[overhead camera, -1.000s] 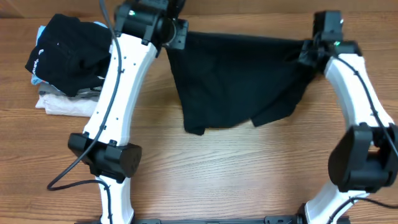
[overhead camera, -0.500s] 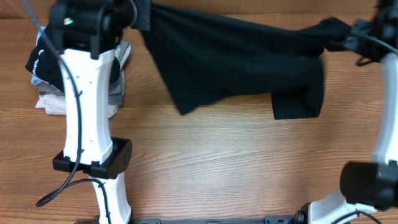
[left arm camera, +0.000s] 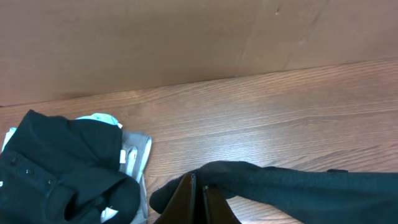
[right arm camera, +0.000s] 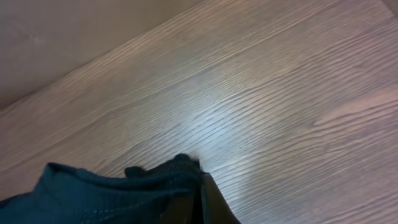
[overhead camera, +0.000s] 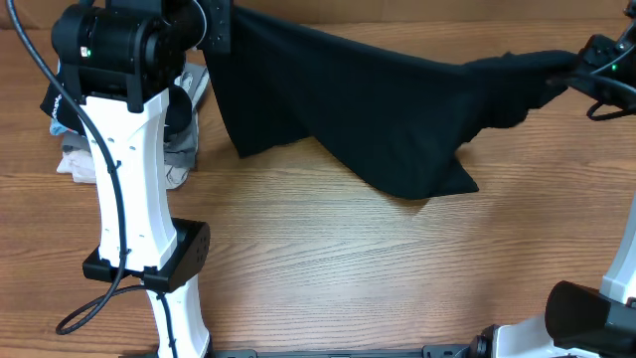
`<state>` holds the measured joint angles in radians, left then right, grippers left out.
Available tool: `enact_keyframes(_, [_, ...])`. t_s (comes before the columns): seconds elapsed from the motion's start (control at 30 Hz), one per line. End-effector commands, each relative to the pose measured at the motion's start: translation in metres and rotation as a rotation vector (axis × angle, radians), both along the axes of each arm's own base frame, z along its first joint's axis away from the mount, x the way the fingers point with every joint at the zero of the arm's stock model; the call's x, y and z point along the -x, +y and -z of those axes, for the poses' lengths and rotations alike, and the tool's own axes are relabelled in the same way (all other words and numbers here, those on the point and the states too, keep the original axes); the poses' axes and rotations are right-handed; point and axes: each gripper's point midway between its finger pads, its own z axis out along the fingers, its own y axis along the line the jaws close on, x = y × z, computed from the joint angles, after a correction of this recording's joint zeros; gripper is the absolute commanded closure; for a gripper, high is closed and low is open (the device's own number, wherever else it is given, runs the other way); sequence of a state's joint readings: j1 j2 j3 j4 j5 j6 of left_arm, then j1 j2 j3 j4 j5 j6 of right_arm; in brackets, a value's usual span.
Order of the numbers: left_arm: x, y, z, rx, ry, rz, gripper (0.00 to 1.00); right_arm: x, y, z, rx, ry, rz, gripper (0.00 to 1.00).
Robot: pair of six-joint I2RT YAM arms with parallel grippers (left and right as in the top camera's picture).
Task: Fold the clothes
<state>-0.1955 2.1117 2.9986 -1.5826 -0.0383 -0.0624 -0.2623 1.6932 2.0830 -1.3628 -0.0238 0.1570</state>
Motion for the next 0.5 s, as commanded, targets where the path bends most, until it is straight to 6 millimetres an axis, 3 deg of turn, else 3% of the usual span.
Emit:
enact_keyframes(0.0, [0.013, 0.006, -0.026, -0.004, -0.072, 0.012, 0.96, 0.015, 0.007, -0.038, 0.006, -0.102, -0.020, 0.96])
enact_keyframes(0.1, [0.029, 0.009, -0.046, 0.006, -0.122, 0.011, 0.96, 0.033, 0.012, -0.073, 0.030, -0.184, -0.020, 0.96])
enact_keyframes(0.2, [0.053, 0.013, -0.072, 0.017, -0.184, 0.010, 0.96, 0.064, 0.018, -0.111, 0.064, -0.269, -0.012, 0.96])
enact_keyframes(0.37, [0.097, 0.021, -0.111, 0.036, -0.289, 0.009, 0.96, 0.119, 0.030, -0.161, 0.112, -0.400, 0.004, 0.96])
enact_keyframes(0.47, [0.135, 0.029, -0.136, 0.050, -0.363, 0.009, 0.96, 0.161, 0.035, -0.189, 0.158, -0.500, 0.035, 0.96])
